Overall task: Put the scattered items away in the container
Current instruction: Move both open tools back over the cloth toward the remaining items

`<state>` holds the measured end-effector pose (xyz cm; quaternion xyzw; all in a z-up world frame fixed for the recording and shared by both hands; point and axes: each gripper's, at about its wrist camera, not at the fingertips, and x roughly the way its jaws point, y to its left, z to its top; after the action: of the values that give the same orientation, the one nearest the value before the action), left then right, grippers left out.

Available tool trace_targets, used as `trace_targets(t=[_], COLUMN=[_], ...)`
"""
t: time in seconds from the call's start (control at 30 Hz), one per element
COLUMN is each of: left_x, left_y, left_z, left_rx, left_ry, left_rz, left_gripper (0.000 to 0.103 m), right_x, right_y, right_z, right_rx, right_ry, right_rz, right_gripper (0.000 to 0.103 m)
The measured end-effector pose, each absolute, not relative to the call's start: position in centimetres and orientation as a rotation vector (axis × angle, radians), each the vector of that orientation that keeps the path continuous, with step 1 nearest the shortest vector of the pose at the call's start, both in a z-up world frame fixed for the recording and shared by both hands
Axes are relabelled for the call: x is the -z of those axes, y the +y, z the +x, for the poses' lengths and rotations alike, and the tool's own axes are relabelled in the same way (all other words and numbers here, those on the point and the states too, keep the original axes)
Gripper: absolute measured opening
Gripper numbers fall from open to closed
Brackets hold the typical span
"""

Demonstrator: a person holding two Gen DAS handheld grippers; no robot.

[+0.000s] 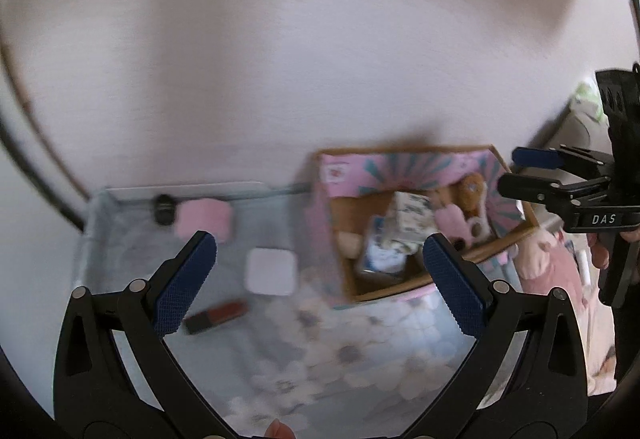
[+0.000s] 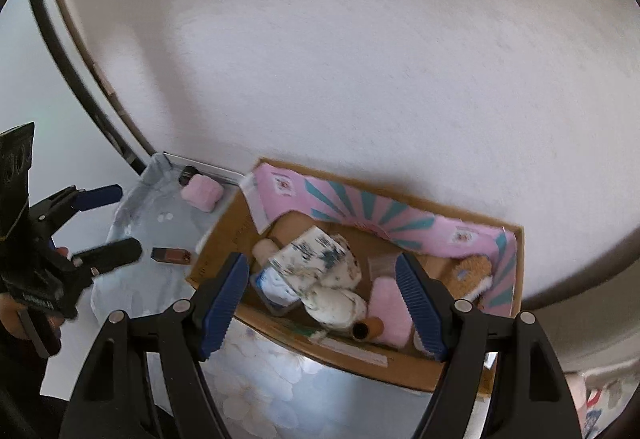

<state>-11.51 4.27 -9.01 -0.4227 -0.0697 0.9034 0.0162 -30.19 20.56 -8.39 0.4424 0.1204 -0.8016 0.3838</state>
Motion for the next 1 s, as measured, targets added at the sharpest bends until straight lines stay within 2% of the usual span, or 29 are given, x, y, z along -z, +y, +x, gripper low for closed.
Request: trace_targets(t=[0.27, 0.5, 0.67, 0.73, 1.0], left_x=[6.7, 7.1, 10.7, 13.7, 21.4], left_y=[-1.7, -5.3, -5.5, -5.3, -5.7], left_z=[-8.2, -6.2, -5.2, -5.2, -6.6], left_rx=[-2.962, -3.013, -3.003, -2.958, -2.901], left_ry=[-0.266, -0.323, -0.369, -0.416, -0.588], left_rz=[-1.309, -1.355, -1.435, -1.501, -1.623], left_gripper=[0.103, 0.103, 0.103, 0.103, 0.103], right_x=[5.9, 5.1, 6.3, 7.4, 14.6], right_y=[16.8, 11.7, 7.8, 6.1, -1.1], right_z=[-29.6, -28.3, -27.7, -27.3, -28.6], right_rx=[1.954, 1.854, 1.788, 1.753, 1.652], right_ry=[0.288, 0.335, 0.329, 0.318, 0.184], right_rz=[1.074, 1.051, 1.078, 1.102, 1.349], right_gripper=[0.072, 0.072, 0.072, 0.072, 0.072])
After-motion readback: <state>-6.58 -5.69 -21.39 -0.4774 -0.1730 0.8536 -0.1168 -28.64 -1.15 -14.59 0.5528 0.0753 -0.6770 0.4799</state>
